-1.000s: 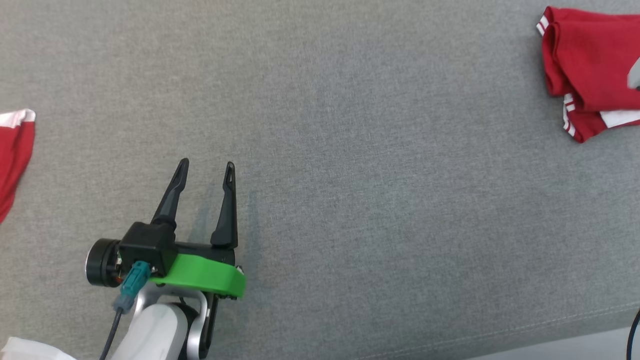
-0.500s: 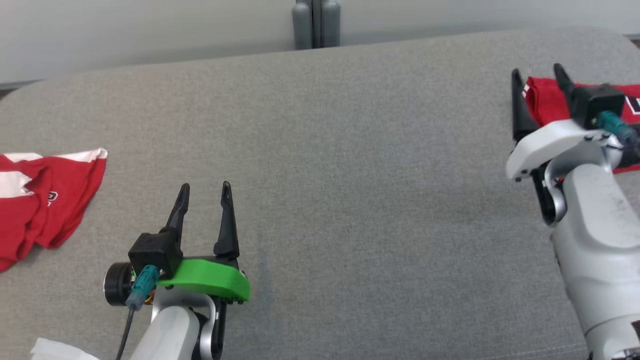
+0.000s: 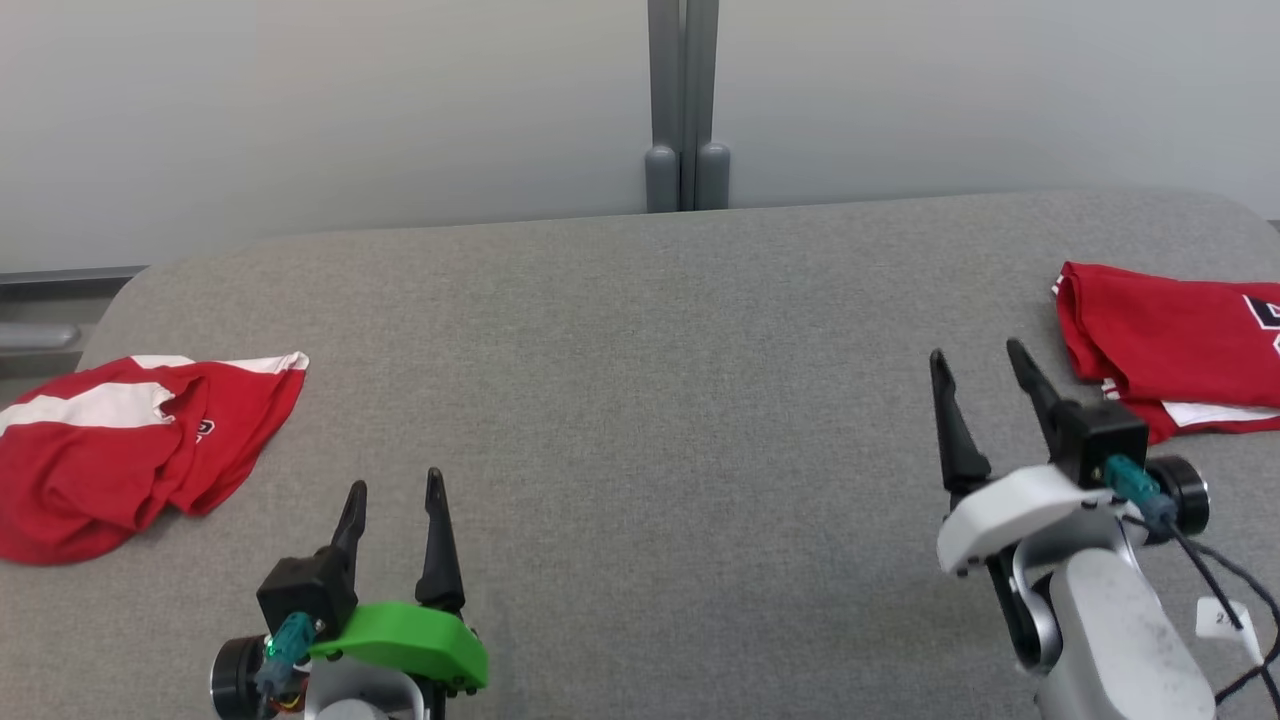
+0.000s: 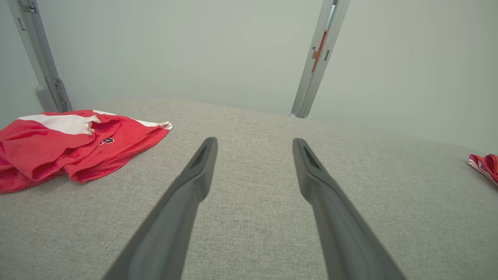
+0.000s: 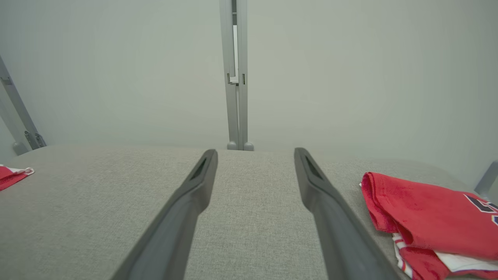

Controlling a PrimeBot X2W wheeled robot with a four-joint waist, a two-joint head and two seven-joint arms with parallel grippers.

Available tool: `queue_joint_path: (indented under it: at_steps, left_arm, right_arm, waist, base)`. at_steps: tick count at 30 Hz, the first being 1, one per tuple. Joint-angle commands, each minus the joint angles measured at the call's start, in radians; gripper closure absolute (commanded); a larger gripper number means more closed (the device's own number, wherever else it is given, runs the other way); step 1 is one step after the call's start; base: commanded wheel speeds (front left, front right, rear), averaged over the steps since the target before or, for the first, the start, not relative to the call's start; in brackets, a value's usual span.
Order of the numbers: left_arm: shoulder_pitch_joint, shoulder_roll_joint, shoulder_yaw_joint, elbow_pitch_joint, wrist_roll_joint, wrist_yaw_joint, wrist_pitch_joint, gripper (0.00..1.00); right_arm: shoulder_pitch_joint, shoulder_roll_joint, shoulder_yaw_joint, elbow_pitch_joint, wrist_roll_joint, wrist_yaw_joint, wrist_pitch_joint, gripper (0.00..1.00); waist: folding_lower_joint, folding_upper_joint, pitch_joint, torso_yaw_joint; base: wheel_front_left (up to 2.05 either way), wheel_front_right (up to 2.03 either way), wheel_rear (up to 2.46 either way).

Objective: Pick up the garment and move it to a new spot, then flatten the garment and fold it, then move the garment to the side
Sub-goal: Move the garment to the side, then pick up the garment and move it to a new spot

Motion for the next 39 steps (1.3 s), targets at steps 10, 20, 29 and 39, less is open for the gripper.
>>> queue_joint_path:
  at_steps: [10, 20, 29, 39]
  left_arm:
    - [0.122, -0.006, 0.036, -0.045, 0.046, -0.026, -0.004, 0.0]
    - [0.159, -0.011, 0.038, -0.094, 0.07, -0.042, -0.004, 0.0]
    - [0.135, -0.01, 0.041, -0.086, 0.076, -0.049, -0.004, 0.0]
    - [0.126, -0.01, 0.04, -0.081, 0.08, -0.054, -0.004, 0.0]
  right_arm:
    - [0.242, 0.021, -0.013, -0.161, 0.088, -0.002, 0.011, 0.0]
    - [0.359, 0.022, 0.0, -0.276, 0.167, -0.002, 0.022, 0.0]
    - [0.366, 0.021, 0.028, -0.292, 0.165, -0.002, 0.026, 0.0]
    - [0.369, 0.021, 0.013, -0.293, 0.157, -0.002, 0.03, 0.0]
  waist:
    - [0.0, 0.0, -0.015, 0.023]
    - [0.0, 0.0, -0.017, 0.021]
    - [0.0, 0.0, -0.012, 0.018]
    - [0.0, 0.0, -0.008, 0.033]
  base:
    - [0.0, 0.0, 0.0]
    - [0.0, 0.0, 0.0]
    - [0.0, 0.0, 0.0]
    - [0.0, 0.0, 0.0]
